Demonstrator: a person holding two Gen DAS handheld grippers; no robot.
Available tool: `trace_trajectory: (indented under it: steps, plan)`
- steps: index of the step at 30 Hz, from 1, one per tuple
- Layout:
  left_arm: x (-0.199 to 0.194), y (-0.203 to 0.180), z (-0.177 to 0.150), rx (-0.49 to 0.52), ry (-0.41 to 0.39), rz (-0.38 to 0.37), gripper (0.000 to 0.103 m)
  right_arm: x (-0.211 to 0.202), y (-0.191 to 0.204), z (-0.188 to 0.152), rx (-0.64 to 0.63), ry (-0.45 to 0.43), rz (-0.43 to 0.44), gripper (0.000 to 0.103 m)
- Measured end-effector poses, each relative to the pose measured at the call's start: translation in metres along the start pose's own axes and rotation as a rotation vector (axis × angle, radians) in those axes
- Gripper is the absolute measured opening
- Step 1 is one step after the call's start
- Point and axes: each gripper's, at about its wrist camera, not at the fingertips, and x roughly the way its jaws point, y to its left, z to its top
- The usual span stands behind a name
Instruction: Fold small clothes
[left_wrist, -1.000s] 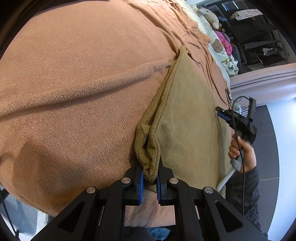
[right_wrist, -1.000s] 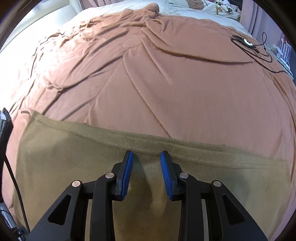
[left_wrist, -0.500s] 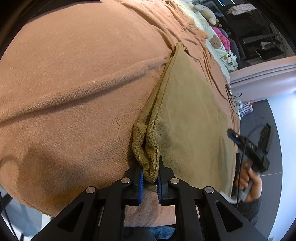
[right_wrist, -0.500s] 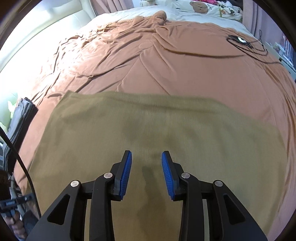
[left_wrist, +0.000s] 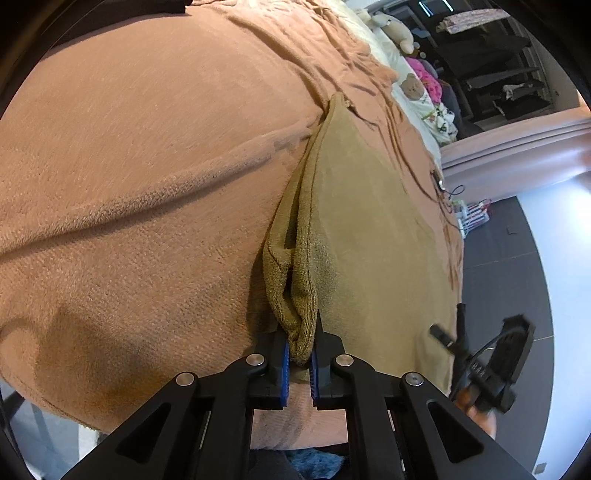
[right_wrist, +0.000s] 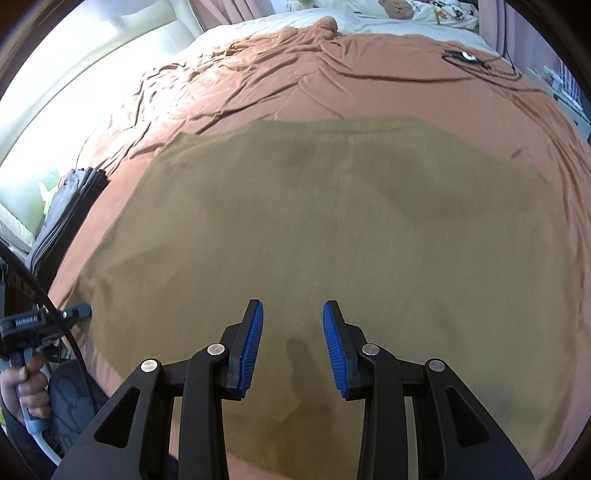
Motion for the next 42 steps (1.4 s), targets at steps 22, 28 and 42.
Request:
trace_trajectory:
  steps: [22, 28, 42]
  plan:
    - [-0.026, -0.108, 0.034, 0.097, -0.040, -0.269, 0.007, -0.021, -0.015, -0.069, 0.149, -0.082, 0.078, 0.011]
    - [-0.022, -0.141, 0.039, 0.159, -0.040, -0.283, 0.007, -0.014, -0.018, -0.075, 0.165, -0.050, 0.129, 0.011]
    - [0.008, -0.215, 0.040, 0.264, 0.012, -0.307, 0.007, -0.016, -0.048, -0.085, 0.268, -0.024, 0.232, 0.008]
